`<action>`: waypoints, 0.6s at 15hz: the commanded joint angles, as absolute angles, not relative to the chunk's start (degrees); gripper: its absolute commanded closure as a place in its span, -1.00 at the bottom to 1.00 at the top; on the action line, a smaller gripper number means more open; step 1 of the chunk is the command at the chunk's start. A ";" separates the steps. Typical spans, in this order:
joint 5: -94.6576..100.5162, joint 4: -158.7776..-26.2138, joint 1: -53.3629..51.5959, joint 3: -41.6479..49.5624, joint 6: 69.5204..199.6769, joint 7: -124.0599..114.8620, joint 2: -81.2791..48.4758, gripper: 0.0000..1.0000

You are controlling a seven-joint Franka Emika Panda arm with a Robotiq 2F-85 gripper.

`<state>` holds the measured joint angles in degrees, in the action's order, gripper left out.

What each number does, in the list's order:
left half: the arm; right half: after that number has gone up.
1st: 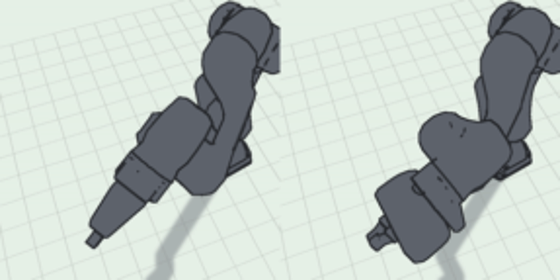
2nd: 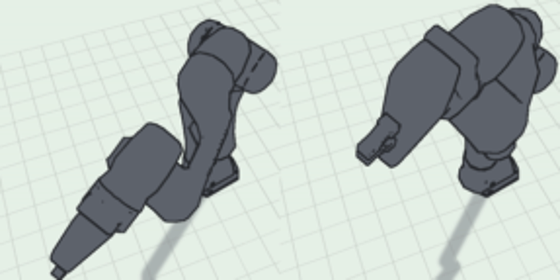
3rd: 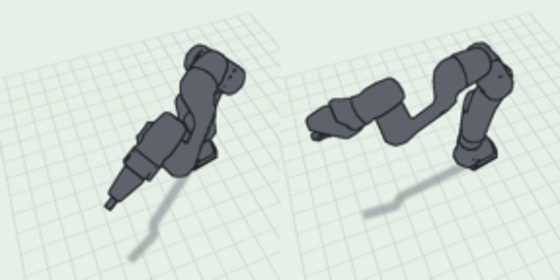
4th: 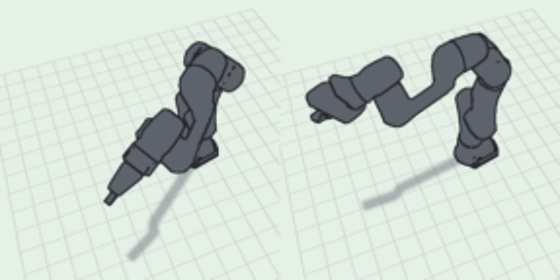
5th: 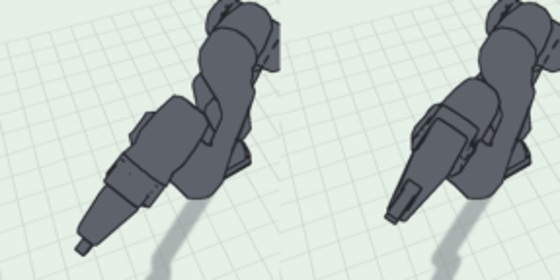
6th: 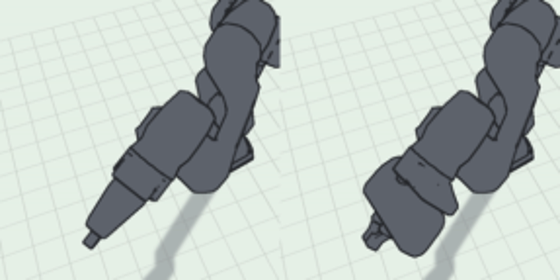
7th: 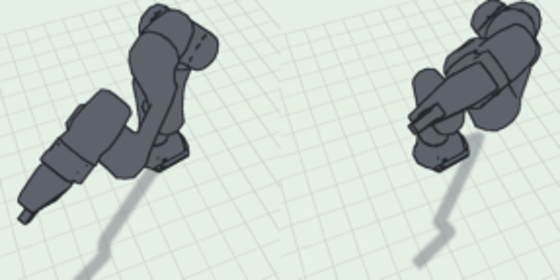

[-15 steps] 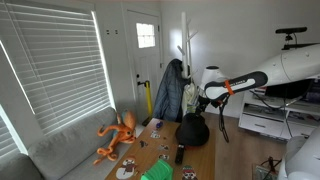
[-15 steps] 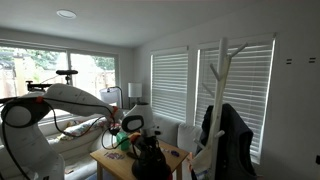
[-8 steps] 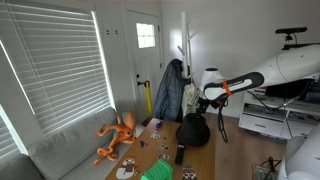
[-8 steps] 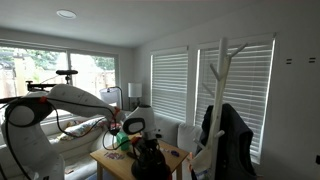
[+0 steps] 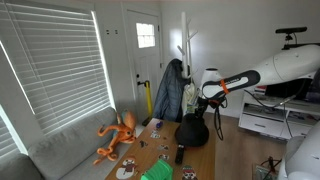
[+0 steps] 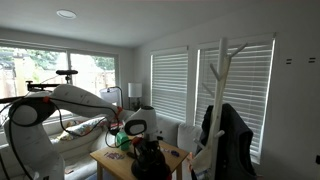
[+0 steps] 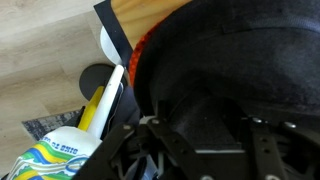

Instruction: Put the black hat on the white stand

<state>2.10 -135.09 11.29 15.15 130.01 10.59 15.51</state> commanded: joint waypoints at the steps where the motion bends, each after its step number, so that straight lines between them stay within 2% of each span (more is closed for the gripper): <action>1: -1.67 -132.66 10.88 15.59 127.79 11.56 13.85 0.40; 5: -2.99 -131.74 10.96 15.35 127.08 11.04 13.12 0.95; 9: -3.39 -130.52 11.18 15.07 125.15 10.12 13.32 0.97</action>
